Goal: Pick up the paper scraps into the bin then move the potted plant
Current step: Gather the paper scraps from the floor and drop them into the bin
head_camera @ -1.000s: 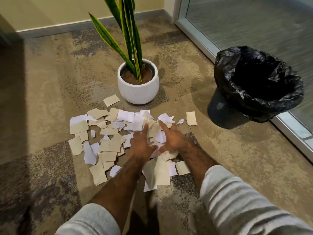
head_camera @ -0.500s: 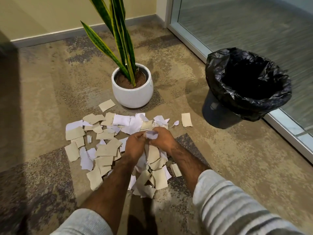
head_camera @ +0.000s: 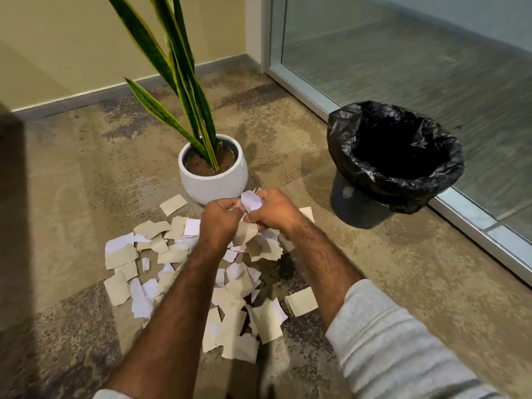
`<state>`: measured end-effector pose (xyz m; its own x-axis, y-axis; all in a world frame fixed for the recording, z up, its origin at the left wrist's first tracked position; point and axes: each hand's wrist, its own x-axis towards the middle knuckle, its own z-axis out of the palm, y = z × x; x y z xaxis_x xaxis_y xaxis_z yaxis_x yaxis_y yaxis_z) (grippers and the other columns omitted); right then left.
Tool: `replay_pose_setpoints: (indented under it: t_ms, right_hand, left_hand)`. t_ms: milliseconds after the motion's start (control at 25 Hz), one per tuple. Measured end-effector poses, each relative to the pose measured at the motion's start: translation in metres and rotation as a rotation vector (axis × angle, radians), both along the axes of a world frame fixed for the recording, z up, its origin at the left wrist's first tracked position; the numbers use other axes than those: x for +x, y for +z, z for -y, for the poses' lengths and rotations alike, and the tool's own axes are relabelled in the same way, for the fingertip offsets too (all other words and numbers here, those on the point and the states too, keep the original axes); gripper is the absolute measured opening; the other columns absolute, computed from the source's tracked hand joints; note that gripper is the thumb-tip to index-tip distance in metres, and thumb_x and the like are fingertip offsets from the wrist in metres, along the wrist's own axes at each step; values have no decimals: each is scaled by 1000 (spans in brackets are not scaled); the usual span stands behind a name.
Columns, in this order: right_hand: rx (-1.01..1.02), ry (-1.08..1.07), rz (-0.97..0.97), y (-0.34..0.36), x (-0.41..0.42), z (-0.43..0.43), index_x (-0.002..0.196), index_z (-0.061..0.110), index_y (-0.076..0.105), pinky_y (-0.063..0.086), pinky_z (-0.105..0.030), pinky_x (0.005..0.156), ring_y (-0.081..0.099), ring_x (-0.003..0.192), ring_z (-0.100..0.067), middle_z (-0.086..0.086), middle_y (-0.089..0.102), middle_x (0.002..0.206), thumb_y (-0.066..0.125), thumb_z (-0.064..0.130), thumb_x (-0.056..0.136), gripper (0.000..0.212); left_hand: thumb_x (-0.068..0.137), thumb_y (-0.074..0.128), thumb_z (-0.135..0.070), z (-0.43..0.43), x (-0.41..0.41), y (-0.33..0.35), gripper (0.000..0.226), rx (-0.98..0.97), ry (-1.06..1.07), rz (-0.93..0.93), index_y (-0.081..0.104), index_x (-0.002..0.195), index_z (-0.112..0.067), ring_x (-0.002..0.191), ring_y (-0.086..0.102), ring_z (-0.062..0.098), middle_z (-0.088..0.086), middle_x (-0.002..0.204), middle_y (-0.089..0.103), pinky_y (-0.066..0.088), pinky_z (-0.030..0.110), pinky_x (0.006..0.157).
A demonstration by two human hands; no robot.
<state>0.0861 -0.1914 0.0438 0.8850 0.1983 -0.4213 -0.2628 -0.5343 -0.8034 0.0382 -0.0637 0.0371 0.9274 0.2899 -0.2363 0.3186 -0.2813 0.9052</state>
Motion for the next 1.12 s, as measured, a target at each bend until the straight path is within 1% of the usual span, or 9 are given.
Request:
replay_pose_setpoints:
  t_ms: [120, 200, 400, 520, 720, 840, 920, 1000, 1120]
  right_hand:
    - [-31, -33, 27, 31, 7, 6, 104, 4, 66, 48, -20, 38, 64, 55, -17, -15, 69, 89, 81, -2, 76, 32]
    - [-62, -43, 65, 48, 10, 9, 111, 3, 66, 45, -18, 38, 64, 61, -17, -14, 69, 94, 83, 3, 76, 39]
    - [15, -131, 155, 79, 13, 22, 111, -2, 67, 61, -50, 85, 71, 100, -35, -21, 72, 109, 84, 6, 74, 42]
    - [39, -172, 169, 91, 17, 26, 106, 0, 67, 60, -52, 86, 72, 98, -35, -21, 72, 105, 83, 8, 74, 36]
    - [66, -202, 211, 118, 27, 29, 103, -3, 68, 62, -55, 79, 73, 92, -37, -23, 73, 100, 78, 11, 81, 28]
    - [18, -196, 240, 144, 40, 42, 103, 1, 70, 64, -49, 77, 74, 88, -31, -18, 74, 96, 78, 8, 79, 26]
    - [-12, -194, 296, 161, 51, 59, 93, 3, 69, 64, -42, 67, 73, 75, -25, -13, 73, 84, 75, 9, 82, 13]
    - [-59, -191, 337, 177, 63, 80, 81, 5, 65, 53, -27, 47, 65, 50, -15, -9, 66, 67, 70, 8, 86, 8]
    - [-221, -183, 355, 195, 84, 118, 77, 3, 62, 35, -15, 34, 52, 30, -8, -8, 60, 62, 68, -4, 82, 11]
  left_hand:
    - [96, 64, -20, 8, 10, 24, 22, -26, -6, 21, 79, 104, -7, 98, 71, 40, 16, 102, 77, 59, 51, 87]
    - [96, 64, -19, 15, 16, 39, 20, -22, -1, 45, 79, 103, -9, 87, 71, 35, 15, 99, 77, 59, 41, 75]
    - [92, 60, -8, 31, 30, 76, 22, -16, 14, 110, 82, 95, -14, 68, 73, 24, 6, 80, 78, 60, 34, 64]
    - [92, 60, -10, 40, 35, 88, 23, 52, 40, 149, 82, 95, -16, 68, 73, 14, -4, 74, 76, 60, 28, 64]
    - [94, 64, -16, 54, 46, 111, 19, 63, 59, 173, 82, 94, -17, 77, 73, 15, -1, 80, 78, 57, 27, 66]
    - [92, 66, -14, 68, 62, 133, 16, 21, 54, 187, 82, 94, -17, 70, 71, 11, 0, 83, 79, 54, 23, 56]
    - [89, 69, -11, 86, 76, 149, 14, -42, 51, 197, 82, 89, -16, 75, 75, 15, 1, 82, 78, 61, 30, 62]
    - [87, 73, -11, 109, 92, 160, 9, -128, 39, 235, 82, 88, -12, 77, 77, 23, 5, 81, 79, 65, 41, 70]
    - [87, 69, -9, 152, 116, 165, 13, -141, 32, 289, 81, 83, -9, 72, 73, 31, 12, 79, 77, 62, 44, 61]
